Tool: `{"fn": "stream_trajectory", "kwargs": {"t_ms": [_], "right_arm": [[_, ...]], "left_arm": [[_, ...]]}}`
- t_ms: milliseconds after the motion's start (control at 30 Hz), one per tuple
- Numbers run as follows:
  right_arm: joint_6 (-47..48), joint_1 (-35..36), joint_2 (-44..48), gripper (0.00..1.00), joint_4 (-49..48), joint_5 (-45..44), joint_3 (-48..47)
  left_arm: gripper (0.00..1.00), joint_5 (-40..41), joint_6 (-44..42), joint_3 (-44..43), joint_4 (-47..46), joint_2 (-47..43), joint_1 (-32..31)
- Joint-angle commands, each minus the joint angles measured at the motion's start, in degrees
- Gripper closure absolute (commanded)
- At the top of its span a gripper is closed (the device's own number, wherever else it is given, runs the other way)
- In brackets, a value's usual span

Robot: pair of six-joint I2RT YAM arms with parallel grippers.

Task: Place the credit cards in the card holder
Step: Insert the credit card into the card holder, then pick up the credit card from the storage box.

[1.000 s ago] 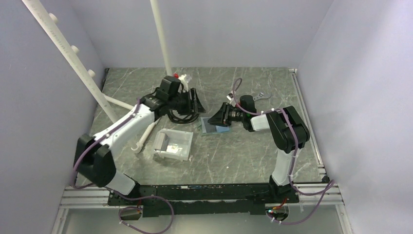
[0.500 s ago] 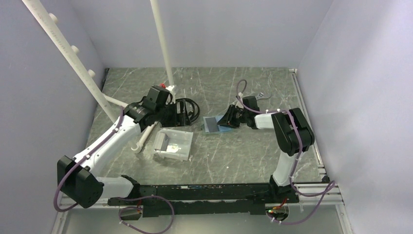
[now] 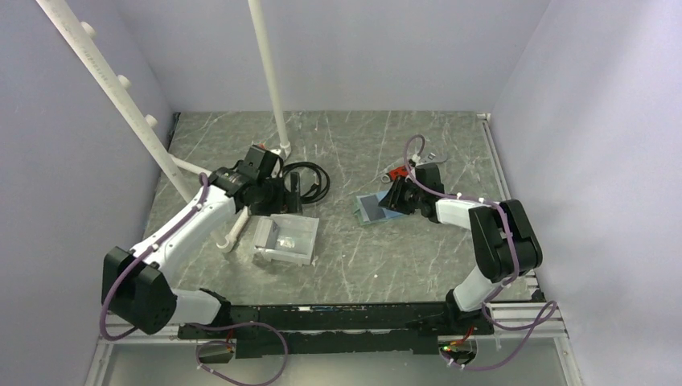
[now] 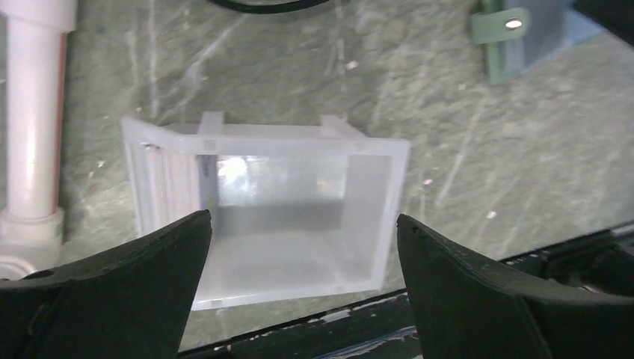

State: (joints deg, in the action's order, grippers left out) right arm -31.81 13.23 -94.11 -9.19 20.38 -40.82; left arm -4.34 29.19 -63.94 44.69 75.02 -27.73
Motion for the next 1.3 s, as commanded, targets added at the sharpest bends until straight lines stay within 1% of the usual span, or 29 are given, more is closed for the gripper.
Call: {"fn": "stream_trajectory", "kwargs": {"t_ms": [0,67,100,233,367,500,633,967,1100,1167,1267], "right_arm": [[3.45,-0.16,3.32,0.62,-1.13,0.17,1.41],[3.34,-0.14,2.85,0.62,-2.50,1.08,1.74],[3.19,-0.14,2.21,0.62,-2.94,1.52,1.67],[2.66,-0.14,0.31,0.62,-3.96,3.70,1.36],[2.28,-0.14,0.30,0.62,-5.07,5.14,1.83],[2.28,-0.18,0.50,0.62,-5.45,5.64,2.12],[2.19,-0.21,0.53,0.62,-5.75,5.87,2.32],[1.59,-0.23,-0.30,0.62,-6.75,7.24,2.41],[1.49,-0.23,-0.77,0.62,-6.98,7.64,2.41],[1.49,-0.23,-0.87,0.62,-6.90,7.69,2.28],[1.45,-0.23,-0.90,0.62,-7.02,7.70,2.38]], "left_arm": [[0.01,8.87,-2.33,-0.81,4.78,2.42,-0.04],[0.03,11.62,-2.55,-0.51,6.01,2.89,0.00],[0.06,12.84,-2.70,-0.29,6.62,3.24,-0.04],[0.16,18.12,-2.57,0.65,8.96,5.34,-0.28],[0.24,20.24,-2.60,1.79,8.25,7.95,-0.82],[0.27,22.92,-2.31,0.93,8.21,12.19,-2.66],[0.28,25.16,-2.22,0.72,8.51,15.08,-3.62],[0.29,26.00,-2.00,2.46,7.09,17.56,-3.72],[0.33,26.18,-2.12,2.39,6.98,17.90,-3.73],[0.37,26.40,-2.12,2.11,7.28,18.04,-3.72],[0.39,27.25,-1.95,1.49,8.14,18.31,-3.74]]}}
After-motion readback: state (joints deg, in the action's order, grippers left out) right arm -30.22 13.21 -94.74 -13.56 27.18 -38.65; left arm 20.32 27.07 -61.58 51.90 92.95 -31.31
